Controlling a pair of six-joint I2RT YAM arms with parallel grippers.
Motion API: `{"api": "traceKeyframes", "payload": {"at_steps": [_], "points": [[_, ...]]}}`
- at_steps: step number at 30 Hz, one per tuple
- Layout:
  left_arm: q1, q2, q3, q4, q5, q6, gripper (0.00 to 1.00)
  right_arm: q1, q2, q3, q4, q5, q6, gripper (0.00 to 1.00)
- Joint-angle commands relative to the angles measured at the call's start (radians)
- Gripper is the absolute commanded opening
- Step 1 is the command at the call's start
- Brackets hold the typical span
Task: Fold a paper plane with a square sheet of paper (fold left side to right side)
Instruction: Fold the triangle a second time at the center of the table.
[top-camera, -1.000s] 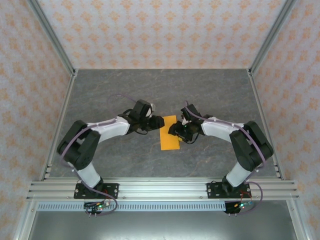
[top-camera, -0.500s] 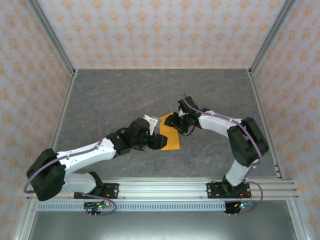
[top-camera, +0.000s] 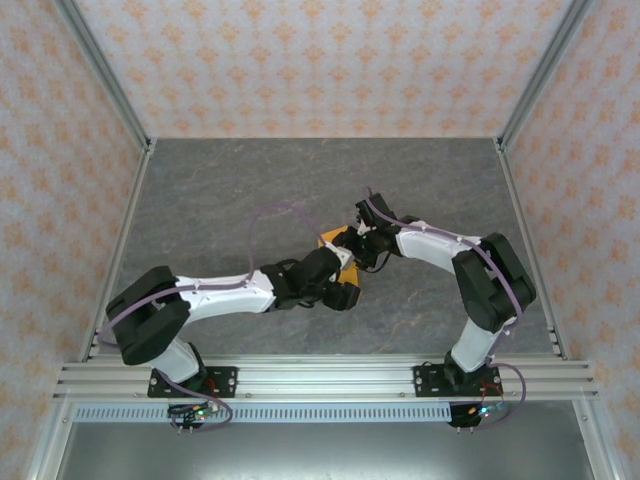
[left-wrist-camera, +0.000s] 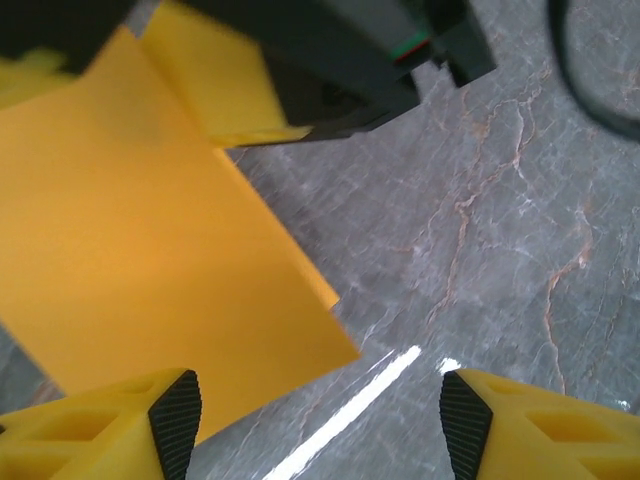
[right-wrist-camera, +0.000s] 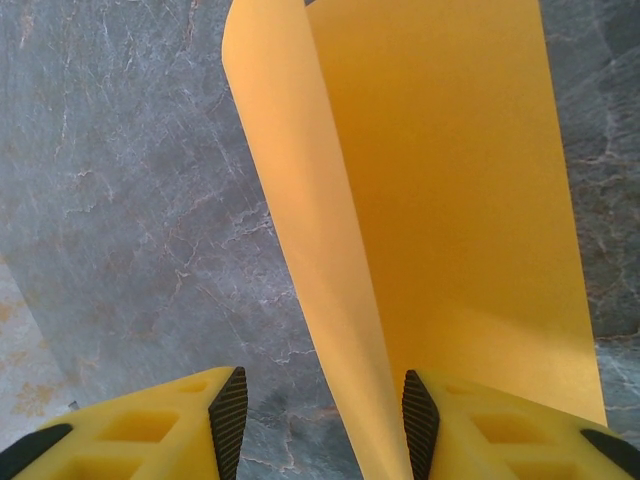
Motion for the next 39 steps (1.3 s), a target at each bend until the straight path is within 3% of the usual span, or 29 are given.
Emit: {"api": "traceKeyframes", "payload": {"at_steps": [1, 13, 21, 25, 27, 33, 39], "points": [[-0.018, 0.049, 0.07, -0.04, -0.096, 0.025, 0.69, -0.004, 0.012, 0.025, -0.025, 0.009, 0.008, 0.48], [-0.063, 0.148, 0.184, -0.18, -0.283, 0.049, 0.64, -0.005, 0.015, 0.028, -0.026, 0.007, 0.009, 0.48], [-0.07, 0.14, 0.18, -0.194, -0.271, 0.07, 0.39, -0.005, 0.018, 0.036, -0.044, 0.021, 0.001, 0.48], [-0.07, 0.126, 0.165, -0.19, -0.259, 0.07, 0.32, -0.004, 0.019, 0.036, -0.046, 0.02, 0.0, 0.48], [-0.069, 0.122, 0.163, -0.182, -0.239, 0.074, 0.34, -0.004, 0.018, 0.036, -0.039, 0.013, 0.004, 0.48], [-0.079, 0.132, 0.166, -0.168, -0.188, 0.091, 0.53, -0.003, 0.01, 0.036, -0.025, 0.001, 0.014, 0.48], [-0.082, 0.172, 0.201, -0.22, -0.224, 0.079, 0.55, -0.003, 0.01, 0.032, -0.022, 0.0, 0.017, 0.48]]}}
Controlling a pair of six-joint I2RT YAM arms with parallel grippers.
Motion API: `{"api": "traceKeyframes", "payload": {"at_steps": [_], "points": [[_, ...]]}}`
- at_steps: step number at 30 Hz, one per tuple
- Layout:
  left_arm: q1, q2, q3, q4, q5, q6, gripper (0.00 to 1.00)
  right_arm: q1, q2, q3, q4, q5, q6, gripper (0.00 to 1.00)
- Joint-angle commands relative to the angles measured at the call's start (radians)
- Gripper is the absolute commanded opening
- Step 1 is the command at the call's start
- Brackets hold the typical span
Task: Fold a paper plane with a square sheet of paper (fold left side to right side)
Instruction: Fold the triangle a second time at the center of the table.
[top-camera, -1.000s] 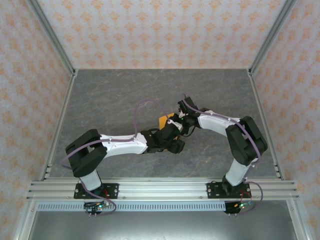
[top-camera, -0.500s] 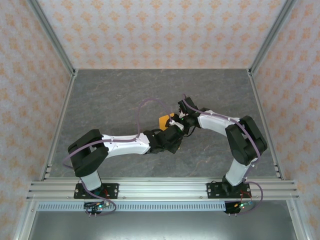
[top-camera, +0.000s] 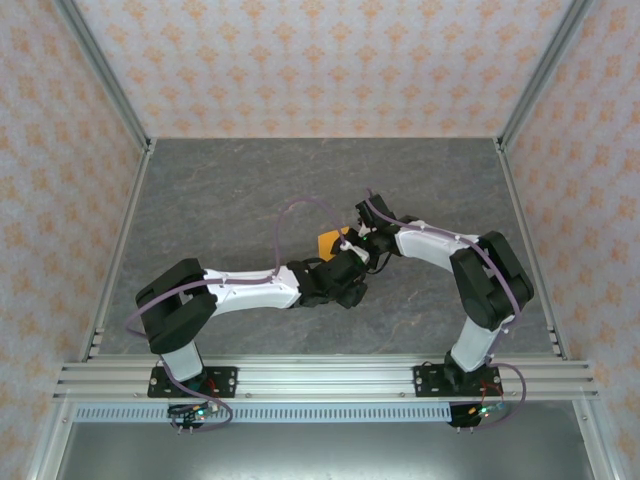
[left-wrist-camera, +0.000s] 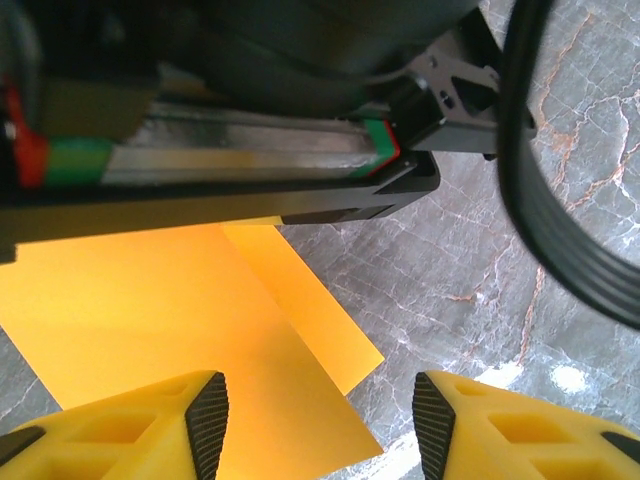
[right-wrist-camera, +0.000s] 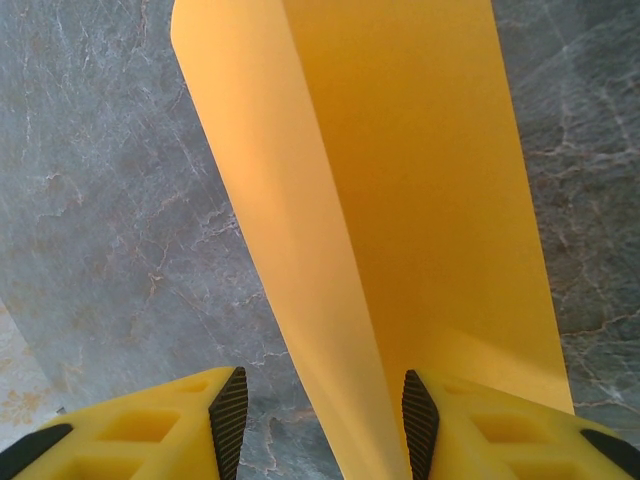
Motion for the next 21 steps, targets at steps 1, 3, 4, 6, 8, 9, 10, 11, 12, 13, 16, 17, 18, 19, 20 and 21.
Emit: {"api": "traceKeyframes", "payload": {"at_steps": [1, 3, 4, 6, 8, 9, 10, 11, 12, 13, 16, 17, 18, 19, 20, 21], "points": [[-0.018, 0.039, 0.032, -0.079, -0.034, 0.008, 0.55, 0.002, -0.006, 0.031, 0.002, -0.005, 0.017, 0.48], [-0.02, 0.047, 0.037, -0.096, -0.049, 0.011, 0.55, 0.001, -0.008, 0.029, 0.004, -0.006, 0.019, 0.48], [-0.022, 0.05, 0.04, -0.099, -0.049, 0.016, 0.55, 0.001, -0.008, 0.029, 0.006, -0.007, 0.02, 0.48], [-0.028, 0.056, 0.046, -0.11, -0.057, 0.022, 0.55, 0.001, -0.006, 0.028, 0.01, -0.008, 0.024, 0.48], [-0.034, 0.062, 0.054, -0.121, -0.064, 0.029, 0.55, 0.002, -0.007, 0.026, 0.012, -0.008, 0.025, 0.48], [-0.037, 0.065, 0.057, -0.126, -0.067, 0.031, 0.55, 0.002, -0.007, 0.026, 0.013, -0.008, 0.027, 0.48], [-0.038, 0.067, 0.06, -0.127, -0.068, 0.032, 0.55, 0.003, -0.006, 0.025, 0.013, -0.008, 0.027, 0.48], [-0.039, 0.071, 0.063, -0.131, -0.07, 0.033, 0.55, 0.002, -0.005, 0.025, 0.014, -0.007, 0.027, 0.48], [-0.041, 0.072, 0.065, -0.135, -0.075, 0.033, 0.55, 0.003, -0.006, 0.023, 0.015, -0.007, 0.028, 0.48], [-0.043, 0.073, 0.065, -0.138, -0.079, 0.032, 0.55, 0.003, -0.006, 0.022, 0.016, -0.005, 0.029, 0.48], [-0.043, 0.061, 0.047, -0.132, -0.088, 0.026, 0.53, 0.002, -0.008, 0.02, 0.021, -0.005, 0.034, 0.48], [-0.043, 0.054, 0.038, -0.123, -0.085, 0.026, 0.52, 0.002, -0.009, 0.018, 0.026, -0.005, 0.039, 0.48], [-0.043, 0.049, 0.029, -0.118, -0.086, 0.024, 0.5, 0.003, -0.01, 0.015, 0.032, -0.01, 0.046, 0.48], [-0.044, 0.047, 0.026, -0.116, -0.087, 0.024, 0.49, 0.003, -0.009, 0.011, 0.042, -0.014, 0.056, 0.48], [-0.043, 0.046, 0.025, -0.119, -0.088, 0.025, 0.48, 0.002, -0.008, 0.009, 0.048, -0.018, 0.07, 0.48], [-0.043, 0.046, 0.023, -0.121, -0.089, 0.024, 0.48, 0.003, -0.007, 0.006, 0.058, -0.026, 0.078, 0.48]]}}
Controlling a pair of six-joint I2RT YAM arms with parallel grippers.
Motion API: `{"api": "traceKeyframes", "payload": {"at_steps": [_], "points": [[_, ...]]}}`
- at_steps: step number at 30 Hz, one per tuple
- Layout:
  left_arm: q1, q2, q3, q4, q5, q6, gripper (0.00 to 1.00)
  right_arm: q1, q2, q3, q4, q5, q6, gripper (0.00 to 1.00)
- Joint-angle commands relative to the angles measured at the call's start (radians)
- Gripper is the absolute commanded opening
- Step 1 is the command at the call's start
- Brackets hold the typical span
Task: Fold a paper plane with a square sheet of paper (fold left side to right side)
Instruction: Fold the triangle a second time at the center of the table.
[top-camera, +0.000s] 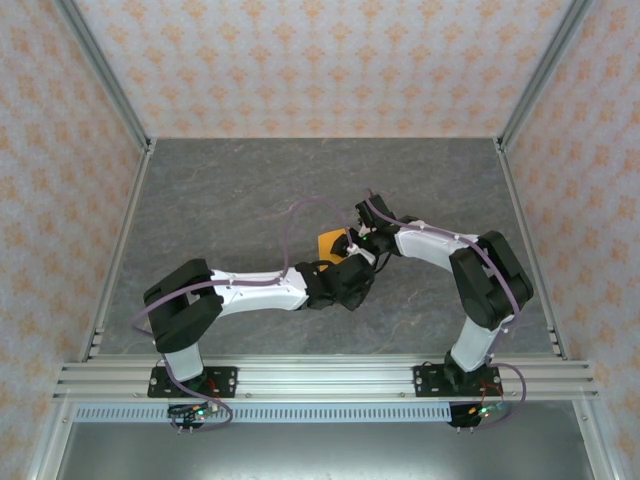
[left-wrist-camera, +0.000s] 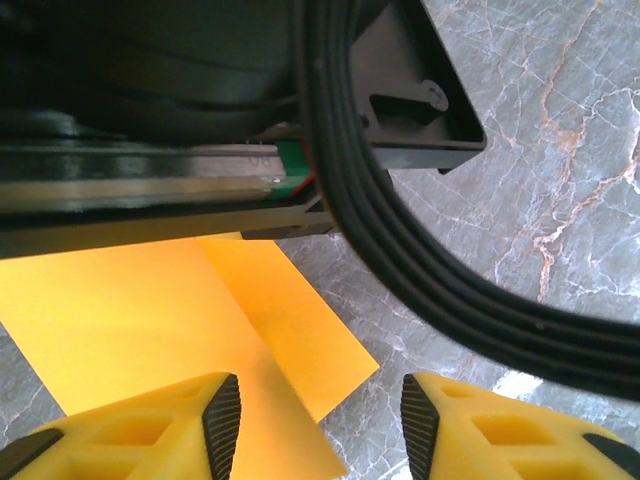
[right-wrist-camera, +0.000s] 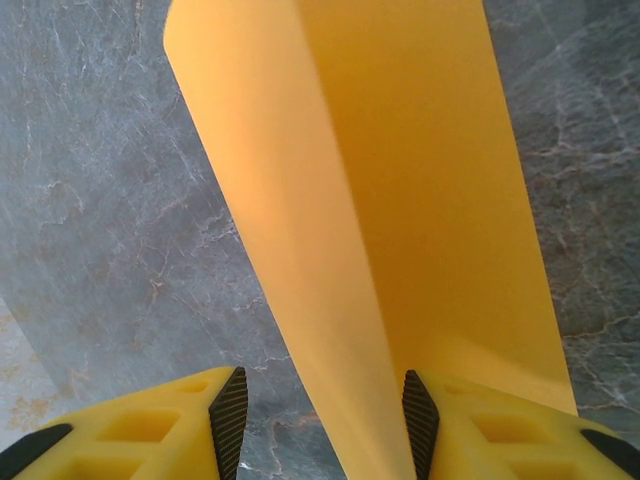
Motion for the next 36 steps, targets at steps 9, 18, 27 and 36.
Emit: {"api": "traceKeyframes", "payload": {"at_steps": [9, 18, 27, 36], "points": [[-0.007, -0.069, -0.118, 0.014, -0.008, 0.016, 0.51, 0.002, -0.016, -0.012, 0.065, -0.028, 0.081, 0.47], [-0.007, -0.056, -0.115, 0.029, 0.005, 0.03, 0.53, 0.003, -0.025, -0.004, 0.037, -0.011, 0.073, 0.47], [-0.007, -0.044, -0.084, 0.023, -0.049, 0.031, 0.44, 0.008, -0.008, 0.011, 0.026, -0.014, 0.064, 0.47], [-0.008, -0.065, -0.099, 0.026, -0.057, 0.031, 0.18, 0.009, -0.005, 0.033, -0.02, 0.024, 0.029, 0.48]]}}
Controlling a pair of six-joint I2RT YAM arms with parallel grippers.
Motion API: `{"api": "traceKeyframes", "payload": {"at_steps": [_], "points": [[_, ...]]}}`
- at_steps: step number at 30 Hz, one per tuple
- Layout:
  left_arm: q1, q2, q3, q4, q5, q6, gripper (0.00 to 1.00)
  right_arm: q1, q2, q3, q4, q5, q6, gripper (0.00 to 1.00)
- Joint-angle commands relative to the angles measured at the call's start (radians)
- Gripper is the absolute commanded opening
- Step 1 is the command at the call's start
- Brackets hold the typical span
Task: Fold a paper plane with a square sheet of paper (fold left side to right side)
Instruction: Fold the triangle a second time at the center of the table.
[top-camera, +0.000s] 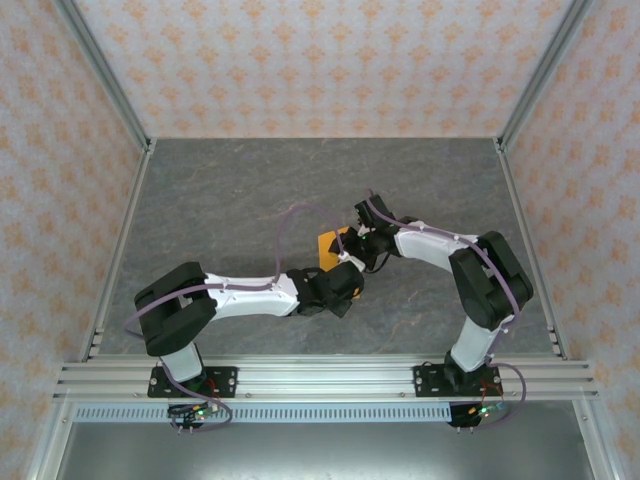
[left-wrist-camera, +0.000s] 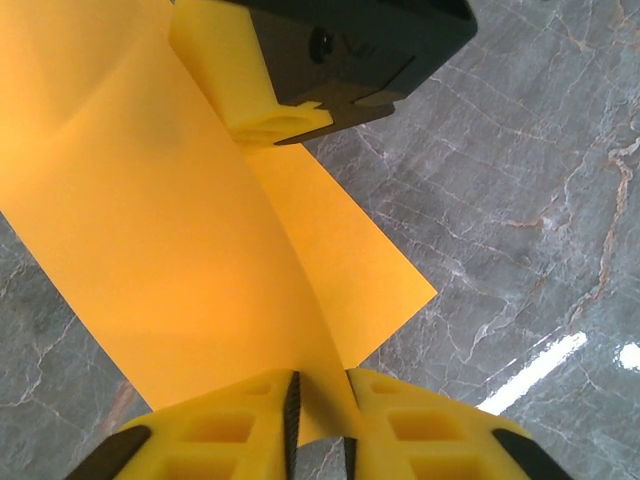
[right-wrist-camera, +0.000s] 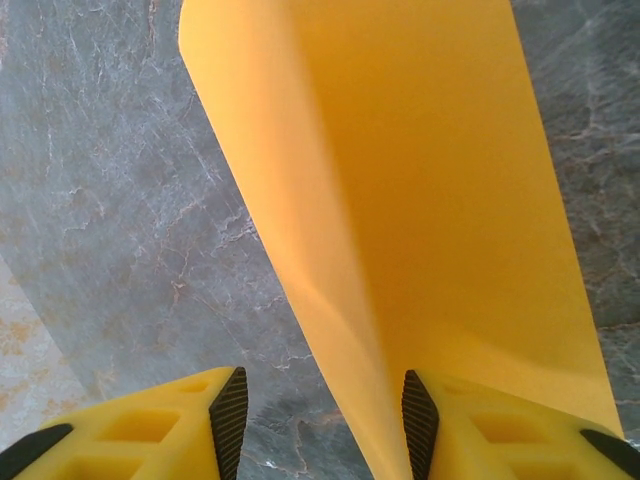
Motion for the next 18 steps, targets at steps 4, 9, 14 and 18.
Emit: {"api": "traceKeyframes", "payload": {"at_steps": [4, 9, 14, 18], "points": [[-0.007, -0.026, 0.0, -0.01, -0.045, 0.001, 0.14, 0.001, -0.008, 0.063, -0.059, 0.051, -0.048, 0.5], [0.003, -0.044, -0.016, -0.01, -0.014, -0.008, 0.1, -0.018, -0.045, 0.094, -0.09, 0.091, -0.091, 0.57], [0.042, -0.066, -0.057, 0.039, 0.067, -0.034, 0.04, -0.042, -0.117, 0.103, -0.12, 0.153, -0.133, 0.67], [0.084, -0.091, -0.099, 0.097, 0.143, -0.059, 0.02, -0.056, -0.194, 0.08, -0.148, 0.219, -0.166, 0.72]]}}
